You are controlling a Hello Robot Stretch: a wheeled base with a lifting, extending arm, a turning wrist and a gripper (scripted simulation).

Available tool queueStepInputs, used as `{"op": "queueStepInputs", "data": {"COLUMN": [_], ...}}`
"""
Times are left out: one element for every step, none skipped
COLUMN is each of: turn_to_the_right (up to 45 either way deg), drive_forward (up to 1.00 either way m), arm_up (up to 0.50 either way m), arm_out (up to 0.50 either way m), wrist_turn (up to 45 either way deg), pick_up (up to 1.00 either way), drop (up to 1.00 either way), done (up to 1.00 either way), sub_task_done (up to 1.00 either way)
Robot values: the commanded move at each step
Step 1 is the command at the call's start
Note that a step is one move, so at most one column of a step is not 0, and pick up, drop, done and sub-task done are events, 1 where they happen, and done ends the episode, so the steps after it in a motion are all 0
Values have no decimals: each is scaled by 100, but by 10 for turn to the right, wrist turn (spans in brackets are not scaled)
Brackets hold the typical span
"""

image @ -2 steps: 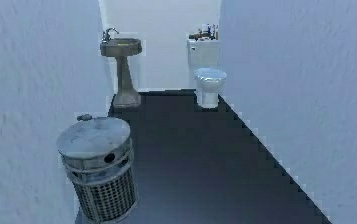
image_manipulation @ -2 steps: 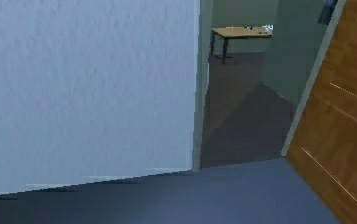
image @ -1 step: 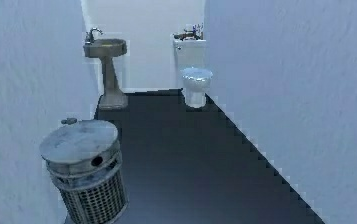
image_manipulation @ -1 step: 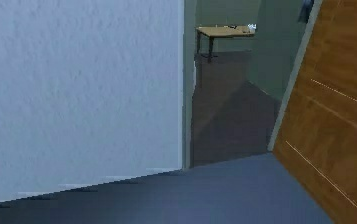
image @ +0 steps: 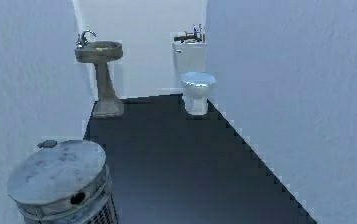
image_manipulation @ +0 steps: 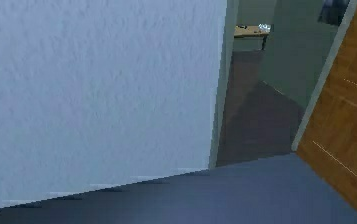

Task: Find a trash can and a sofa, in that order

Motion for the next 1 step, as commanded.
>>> {"op": "queueStepInputs", "data": {"turn_to_the_right": [-360], "drive_forward": [0], "arm_up": [0], "arm_out": [0], "wrist_turn": [0], "pick_up": [0], "drop": [0], "done": [0], "sub_task_done": [0]}}
